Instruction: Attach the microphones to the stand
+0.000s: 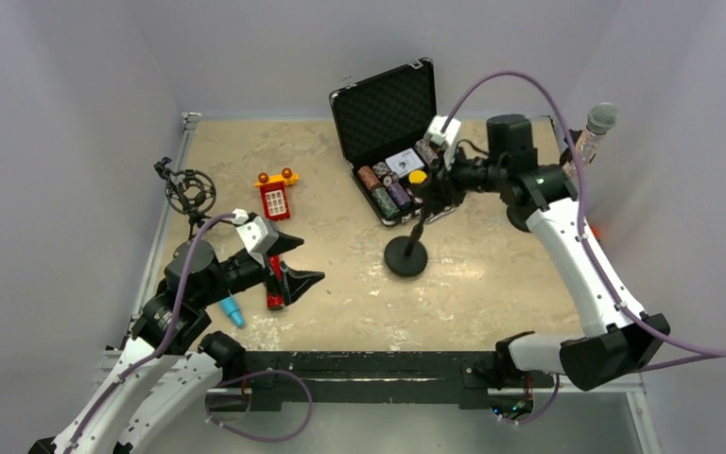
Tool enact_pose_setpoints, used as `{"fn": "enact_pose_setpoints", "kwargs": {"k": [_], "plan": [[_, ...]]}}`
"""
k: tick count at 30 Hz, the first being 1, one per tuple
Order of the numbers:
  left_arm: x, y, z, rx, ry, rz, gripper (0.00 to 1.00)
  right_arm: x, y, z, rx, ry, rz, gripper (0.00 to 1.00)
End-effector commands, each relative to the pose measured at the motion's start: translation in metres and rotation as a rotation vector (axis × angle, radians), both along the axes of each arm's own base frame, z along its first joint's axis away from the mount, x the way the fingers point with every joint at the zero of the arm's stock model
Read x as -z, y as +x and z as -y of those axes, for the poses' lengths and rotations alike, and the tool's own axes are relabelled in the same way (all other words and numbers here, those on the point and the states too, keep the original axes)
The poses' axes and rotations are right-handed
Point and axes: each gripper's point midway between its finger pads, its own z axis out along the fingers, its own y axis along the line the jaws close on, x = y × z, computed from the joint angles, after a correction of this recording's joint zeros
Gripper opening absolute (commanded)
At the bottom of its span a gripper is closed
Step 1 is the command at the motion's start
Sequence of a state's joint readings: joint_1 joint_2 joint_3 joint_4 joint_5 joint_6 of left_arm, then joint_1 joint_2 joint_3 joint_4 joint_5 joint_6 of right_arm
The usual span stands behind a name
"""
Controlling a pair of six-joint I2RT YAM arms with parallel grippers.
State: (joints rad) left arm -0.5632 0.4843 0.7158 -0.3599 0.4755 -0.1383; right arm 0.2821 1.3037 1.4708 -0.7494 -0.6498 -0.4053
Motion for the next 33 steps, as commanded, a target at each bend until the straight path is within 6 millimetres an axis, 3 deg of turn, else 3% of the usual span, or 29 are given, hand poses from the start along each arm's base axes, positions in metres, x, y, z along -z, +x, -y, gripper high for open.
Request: {"fn": "enact_pose_setpoints", "kwargs": {"k": [1,5,7,8,11,14,20,29,33], "plan": [[-0.005,0.011,-0.005,-0.09,-0.043,-0.049,0.88,-0.011,-0.042,-0.046,-0.264,0.021,0.126,0.07],[0.007,0.018,-0.013,-0.176,-0.035,-0.122,0.89,-0.005,-0.067,-0.069,-0.389,0.0,0.12,0.09],[0.016,0.022,-0.018,-0.226,-0.025,-0.165,0.89,-0.004,-0.079,-0.073,-0.438,0.01,0.107,0.15],[0.021,0.024,-0.021,-0.254,-0.022,-0.189,0.89,-0.003,-0.084,-0.073,-0.463,0.011,0.099,0.22],[0.036,0.033,-0.029,-0.345,-0.007,-0.26,0.91,0.003,-0.096,-0.07,-0.526,-0.003,0.078,0.55],[0.05,0.04,-0.032,-0.402,0.008,-0.321,0.92,0.004,-0.106,-0.069,-0.57,-0.006,0.062,0.7],[0.081,0.058,-0.038,-0.519,0.089,-0.438,0.94,-0.015,-0.108,-0.06,-0.565,0.001,0.093,0.78],[0.134,0.079,-0.059,-0.717,0.298,-0.598,0.95,-0.06,-0.124,-0.038,-0.55,0.08,0.178,0.79],[0.156,0.087,-0.07,-0.792,0.35,-0.646,0.94,-0.051,-0.125,-0.028,-0.523,0.111,0.181,0.8]]}}
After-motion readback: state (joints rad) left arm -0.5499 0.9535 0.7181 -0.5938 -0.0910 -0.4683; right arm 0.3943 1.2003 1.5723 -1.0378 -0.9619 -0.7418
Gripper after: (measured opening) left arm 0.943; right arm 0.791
